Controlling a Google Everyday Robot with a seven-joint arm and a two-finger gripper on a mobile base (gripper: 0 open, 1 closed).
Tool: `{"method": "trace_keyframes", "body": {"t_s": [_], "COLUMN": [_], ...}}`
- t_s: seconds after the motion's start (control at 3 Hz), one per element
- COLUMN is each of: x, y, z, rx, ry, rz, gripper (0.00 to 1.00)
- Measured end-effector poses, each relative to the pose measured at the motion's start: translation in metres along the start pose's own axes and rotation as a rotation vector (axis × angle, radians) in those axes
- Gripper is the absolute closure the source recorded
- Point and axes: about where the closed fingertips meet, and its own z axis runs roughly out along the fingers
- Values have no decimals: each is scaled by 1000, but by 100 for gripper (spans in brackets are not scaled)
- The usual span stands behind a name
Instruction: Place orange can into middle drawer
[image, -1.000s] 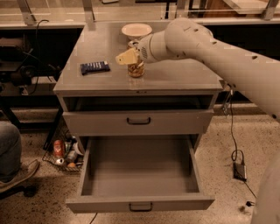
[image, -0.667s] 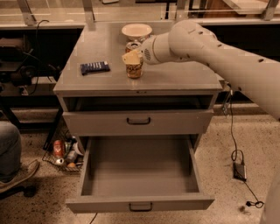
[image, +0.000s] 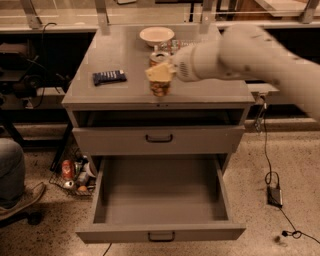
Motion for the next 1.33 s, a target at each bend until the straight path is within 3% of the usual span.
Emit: {"method": "trace_keyframes", "body": {"t_s": [0.33, 0.67, 1.33], "x": [19, 39, 52], "y": [28, 37, 45], "z": [-66, -86, -81], "rx": [-92, -143, -160], "ry": [31, 82, 111], "rz": [-39, -46, -42], "gripper": [100, 100, 100]}}
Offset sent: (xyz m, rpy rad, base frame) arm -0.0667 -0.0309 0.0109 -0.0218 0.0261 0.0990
